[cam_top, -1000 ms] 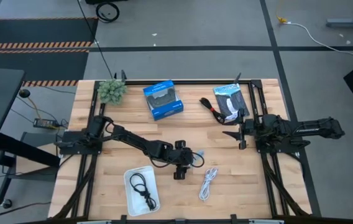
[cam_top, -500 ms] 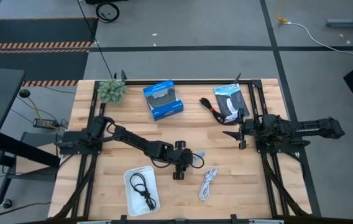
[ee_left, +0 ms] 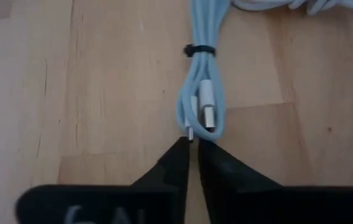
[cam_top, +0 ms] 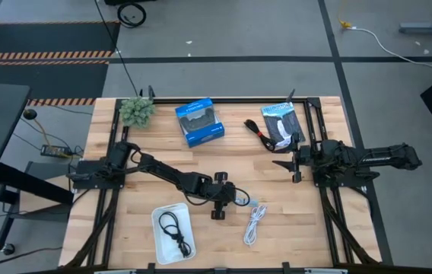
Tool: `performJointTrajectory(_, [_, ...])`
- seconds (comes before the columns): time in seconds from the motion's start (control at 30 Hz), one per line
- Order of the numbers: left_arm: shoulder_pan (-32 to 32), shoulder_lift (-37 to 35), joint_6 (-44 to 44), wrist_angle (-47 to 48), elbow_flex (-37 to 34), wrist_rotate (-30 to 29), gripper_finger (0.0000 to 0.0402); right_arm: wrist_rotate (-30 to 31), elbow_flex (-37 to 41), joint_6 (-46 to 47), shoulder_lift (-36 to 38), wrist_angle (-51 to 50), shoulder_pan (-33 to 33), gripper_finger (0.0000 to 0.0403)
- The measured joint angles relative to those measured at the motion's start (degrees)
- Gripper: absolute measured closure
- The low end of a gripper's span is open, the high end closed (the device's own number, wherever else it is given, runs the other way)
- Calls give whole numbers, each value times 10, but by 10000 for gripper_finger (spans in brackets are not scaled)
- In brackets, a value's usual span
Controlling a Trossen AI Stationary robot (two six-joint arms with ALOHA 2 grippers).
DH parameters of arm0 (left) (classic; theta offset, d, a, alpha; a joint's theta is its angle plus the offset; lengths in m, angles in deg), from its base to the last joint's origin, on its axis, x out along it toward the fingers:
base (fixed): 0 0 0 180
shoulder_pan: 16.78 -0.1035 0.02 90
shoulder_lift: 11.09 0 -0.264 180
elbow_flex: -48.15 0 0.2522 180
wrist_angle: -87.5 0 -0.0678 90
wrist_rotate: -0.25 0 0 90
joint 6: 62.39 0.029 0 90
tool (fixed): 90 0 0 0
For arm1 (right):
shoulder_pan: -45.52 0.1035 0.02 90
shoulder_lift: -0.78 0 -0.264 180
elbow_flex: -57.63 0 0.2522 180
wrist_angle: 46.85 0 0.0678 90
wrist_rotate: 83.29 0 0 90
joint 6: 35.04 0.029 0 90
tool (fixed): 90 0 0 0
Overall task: Pick and place USB-C Cables
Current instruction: Put the light blue charger cable into the white bin
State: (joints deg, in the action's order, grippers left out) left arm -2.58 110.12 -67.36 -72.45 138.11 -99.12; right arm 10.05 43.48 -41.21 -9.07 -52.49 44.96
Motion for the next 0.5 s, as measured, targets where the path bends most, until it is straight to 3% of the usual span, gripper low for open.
performJointTrajectory(0.17, [0,-7,16,-3,0,0,395,0,0,0,0,0,0,234])
performJointTrajectory(0.5, [0,-17,-2,48,0,3,359,0,0,0,0,0,0,234])
